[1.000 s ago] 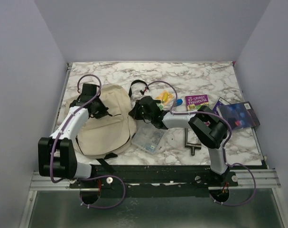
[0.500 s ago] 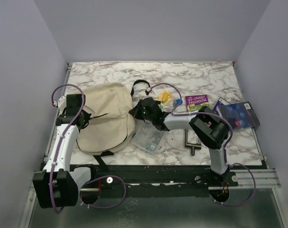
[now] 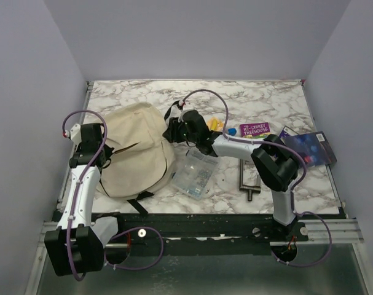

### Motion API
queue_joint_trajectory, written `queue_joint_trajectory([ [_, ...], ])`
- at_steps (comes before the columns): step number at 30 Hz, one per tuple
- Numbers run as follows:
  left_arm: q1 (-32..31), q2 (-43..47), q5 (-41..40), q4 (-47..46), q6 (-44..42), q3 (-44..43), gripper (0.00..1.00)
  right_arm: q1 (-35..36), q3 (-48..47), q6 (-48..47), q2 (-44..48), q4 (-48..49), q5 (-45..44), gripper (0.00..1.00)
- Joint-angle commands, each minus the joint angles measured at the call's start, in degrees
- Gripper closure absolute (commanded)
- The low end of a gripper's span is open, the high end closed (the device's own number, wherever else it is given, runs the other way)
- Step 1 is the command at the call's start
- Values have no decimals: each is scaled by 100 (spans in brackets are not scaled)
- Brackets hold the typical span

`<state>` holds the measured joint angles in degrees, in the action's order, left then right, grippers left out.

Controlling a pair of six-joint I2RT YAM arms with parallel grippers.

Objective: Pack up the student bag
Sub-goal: Unzip the student bag at the center of the board.

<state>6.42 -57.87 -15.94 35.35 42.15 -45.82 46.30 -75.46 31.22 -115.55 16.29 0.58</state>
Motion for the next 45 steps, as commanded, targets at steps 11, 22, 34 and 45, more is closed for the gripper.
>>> queue_joint_trajectory([
  [11, 79, -131, 1089, -514, -285, 70, 100, 444, 1520, -5001, 932, 2798, 2093, 23],
  [22, 69, -121, 1296, -530, -260, 72, 100, 991, 1017, -6801, -416, 4467, 3163, 23],
  [34, 62, -20, 1331, -554, -264, 76, 100, 1279, -118, -7836, -1055, 2571, 2584, 38],
  [45, -125, 175, 1040, -565, -398, 135, 100, 1385, -906, -8133, -1695, 1924, 1758, 41],
])
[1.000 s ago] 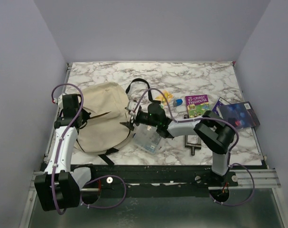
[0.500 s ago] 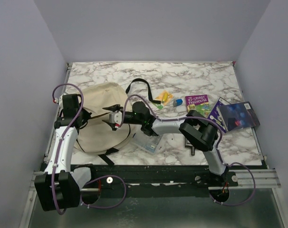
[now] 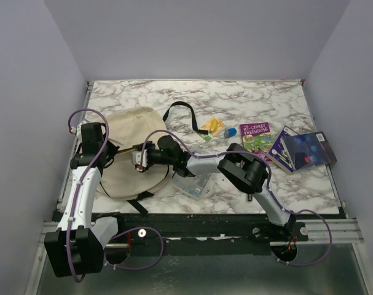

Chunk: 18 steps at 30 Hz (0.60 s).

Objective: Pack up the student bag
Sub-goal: Unzip the student bag at the center of the board.

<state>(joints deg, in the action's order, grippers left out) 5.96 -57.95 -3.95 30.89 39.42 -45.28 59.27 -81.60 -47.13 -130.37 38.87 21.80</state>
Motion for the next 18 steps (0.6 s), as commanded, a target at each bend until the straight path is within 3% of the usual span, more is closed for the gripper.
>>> queue_joint_trajectory([
  [1, -86, 192, -197, -119, -127, 89, 100, 120, -303, -340, -233, -323, -462, 45],
  [5, -94, 211, -327, -123, -128, 94, 100, 157, -134, -87, -172, -14, -792, 64],
  [6, -90, 209, -370, -112, -144, 93, 100, 156, -105, 64, -144, 36, -919, 75],
  [7, -90, 208, -450, -106, -111, 110, 100, 158, -86, 205, -131, 79, -1140, 95],
  [8, -85, 207, -607, -64, -28, 136, 100, 157, -57, 367, -121, 168, -1401, 99],
  [15, 439, 180, -1972, 930, 1256, 176, 100, 22, 718, 1481, 197, 1127, -2079, 99],
  [18, 735, 4, -2040, 1217, 1702, 220, 100, -38, 959, 1776, 294, 1354, -2052, 99],
])
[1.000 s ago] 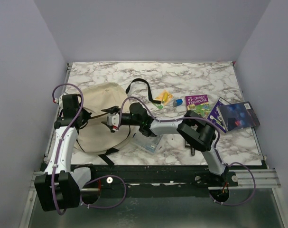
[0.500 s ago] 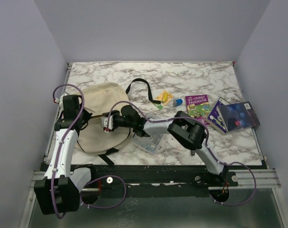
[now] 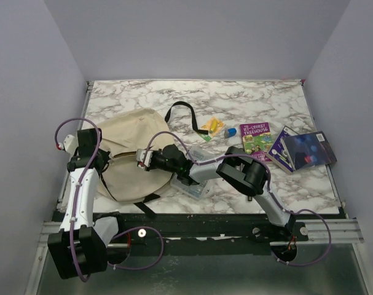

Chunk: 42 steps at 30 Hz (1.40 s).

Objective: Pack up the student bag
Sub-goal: Unzip the student bag at the center of the board.

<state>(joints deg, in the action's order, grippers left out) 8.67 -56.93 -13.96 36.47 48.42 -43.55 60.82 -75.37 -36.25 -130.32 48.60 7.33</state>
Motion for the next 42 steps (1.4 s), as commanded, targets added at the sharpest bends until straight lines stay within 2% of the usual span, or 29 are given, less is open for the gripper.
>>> queue_joint_trajectory([
  [1, 530, -156, -971, 660, 859, 72, 100, -193, 392, 690, 312, 416, -550, 99],
  [8, 715, -293, -662, 671, 803, 3, 100, -219, 440, 888, 409, 452, -453, 99],
  [10, 715, -137, -695, 652, 793, 39, 89, -219, 491, 922, 457, 522, -364, 100],
  [15, 619, 310, -559, 452, 473, 61, 42, -218, 560, 792, 559, 493, -114, 99],
  [19, 179, 520, -407, 271, -240, -225, 25, -262, 299, 414, 620, -10, 408, 100],
  [23, -517, 450, 391, -11, -1365, -733, 18, -375, -278, 330, 710, -914, 1329, 100],
  [26, -1023, 263, 729, -66, -1854, -1108, 13, -408, -644, 174, 683, -1584, 1447, 99],
  [27, -1126, 187, 808, -65, -1907, -1211, 11, -412, -684, 184, 704, -1758, 1362, 93],
  [28, -1156, 123, 969, -80, -1924, -1282, 10, -413, -683, 339, 744, -1846, 1183, 67],
  [29, -1164, 46, 1114, -79, -1924, -1360, 8, -411, -634, 644, 835, -1836, 983, 51],
  [30, -1158, -9, 1235, -94, -1924, -1404, 7, -409, -543, 1039, 968, -1877, 859, 45],
  [32, -1172, -149, 1387, -146, -1954, -1477, 6, -412, -308, 1656, 1332, -2060, 772, 39],
  [36, -1260, -479, 1743, -203, -2227, -1640, 6, -408, 222, 3539, 2062, -2172, 338, 26],
  [42, -1596, -1034, 1442, -186, -2761, -1552, 4, -420, 798, 6688, 2550, -2573, -532, 23],
])
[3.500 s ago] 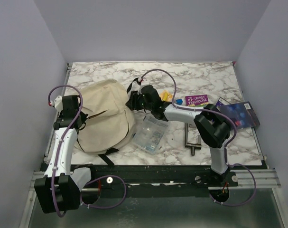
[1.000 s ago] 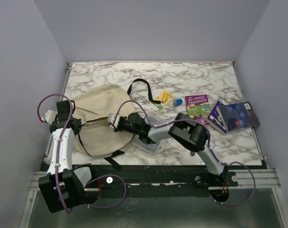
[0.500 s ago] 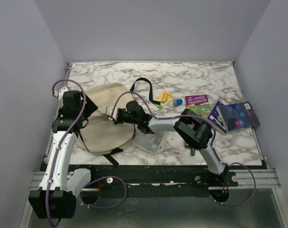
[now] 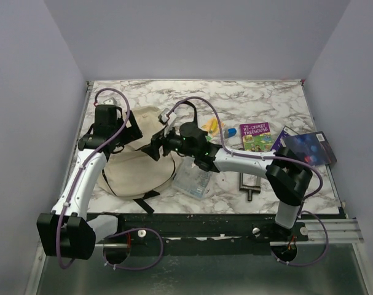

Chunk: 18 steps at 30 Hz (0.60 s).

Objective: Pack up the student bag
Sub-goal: Unzip the student bag at the center of the board, then move the student bag to the center of the board.

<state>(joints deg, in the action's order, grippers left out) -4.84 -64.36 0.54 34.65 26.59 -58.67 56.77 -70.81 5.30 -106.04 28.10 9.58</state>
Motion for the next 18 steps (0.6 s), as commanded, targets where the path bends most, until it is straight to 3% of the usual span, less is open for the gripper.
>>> queue_joint_trajectory([
  [1, -321, -360, -210, 1, -650, -10, 2, -32, 312, 2854, 121, -801, -886, 23],
  [7, -700, -751, -308, 127, -722, -87, 2, -44, -519, 2976, -260, -2645, -2280, 21],
  [11, -723, -643, -343, 114, -586, -96, 2, -43, -598, 3119, -313, -3263, -3058, 21],
  [18, -720, -506, -63, 64, -345, -128, 2, -43, -907, 3075, -907, -3750, -3138, 22],
])
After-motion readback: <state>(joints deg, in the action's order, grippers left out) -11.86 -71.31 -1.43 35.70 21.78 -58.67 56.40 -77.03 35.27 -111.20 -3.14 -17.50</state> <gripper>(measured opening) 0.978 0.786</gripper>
